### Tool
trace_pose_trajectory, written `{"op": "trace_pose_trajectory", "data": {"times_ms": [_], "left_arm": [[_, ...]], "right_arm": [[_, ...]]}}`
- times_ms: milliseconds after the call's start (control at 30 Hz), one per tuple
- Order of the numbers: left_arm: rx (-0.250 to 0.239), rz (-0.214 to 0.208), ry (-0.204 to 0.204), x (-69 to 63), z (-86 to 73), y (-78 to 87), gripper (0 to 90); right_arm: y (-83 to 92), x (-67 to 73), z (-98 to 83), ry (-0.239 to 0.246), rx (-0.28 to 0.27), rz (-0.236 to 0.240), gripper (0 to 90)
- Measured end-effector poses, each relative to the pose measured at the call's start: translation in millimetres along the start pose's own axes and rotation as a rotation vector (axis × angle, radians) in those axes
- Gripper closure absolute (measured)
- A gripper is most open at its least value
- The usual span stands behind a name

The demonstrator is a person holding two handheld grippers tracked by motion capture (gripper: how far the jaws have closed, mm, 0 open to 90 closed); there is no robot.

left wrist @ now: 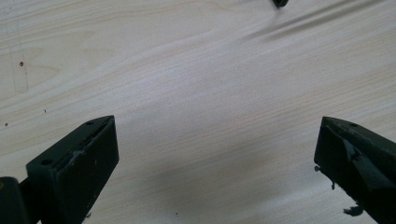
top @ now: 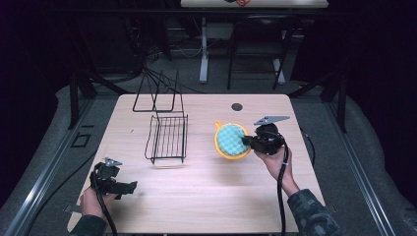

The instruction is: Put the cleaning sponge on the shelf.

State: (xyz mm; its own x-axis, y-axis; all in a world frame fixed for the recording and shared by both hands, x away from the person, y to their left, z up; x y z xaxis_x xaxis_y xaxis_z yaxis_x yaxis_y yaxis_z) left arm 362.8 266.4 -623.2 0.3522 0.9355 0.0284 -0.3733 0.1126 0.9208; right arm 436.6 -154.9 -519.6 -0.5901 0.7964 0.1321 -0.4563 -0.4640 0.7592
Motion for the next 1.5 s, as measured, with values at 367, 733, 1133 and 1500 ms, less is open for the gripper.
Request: {"op": "trace_pose_trajectory", "data": {"times_ms": [367,733,1133,1500], "left_arm": [[-0.003,-0.002,0.000,0.0,0.2,0.1,0.0],[-0.004,-0.003,-0.003,-0.2,0.5,0.0,0.0],[-0.006,-0.005,-0.008,-0.2,0.9,0.3,0.0],[-0.008,-0.008,-0.007,-0.8,1.0,0.8,0.0]], "right_arm": [[-8.0,14.3,16.1,0.031,-0.009,0.018,87.8],[-14.7,26.3,30.7,0.052,-0.009,0.033,87.7],[-25.2,39.3,48.0,0.068,-0.017,0.048,87.8],[-36.2,55.1,64.2,0.097,-0.018,0.063,87.8]]}}
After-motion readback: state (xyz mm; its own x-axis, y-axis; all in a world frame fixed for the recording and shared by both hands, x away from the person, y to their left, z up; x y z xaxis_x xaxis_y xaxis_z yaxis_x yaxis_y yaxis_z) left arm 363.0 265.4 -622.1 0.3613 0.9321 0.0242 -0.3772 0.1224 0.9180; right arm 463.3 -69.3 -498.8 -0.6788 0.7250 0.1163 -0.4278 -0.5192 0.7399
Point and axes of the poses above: each handheld gripper's, and its own axes: y roughly backward along the jaws, z roughly out of its top, x roughly to its left, the point moved 9 cm from there along -y, roughly forward along the jaws, and after that the axes turned 10 degrees about x, right-handed, at the moved point
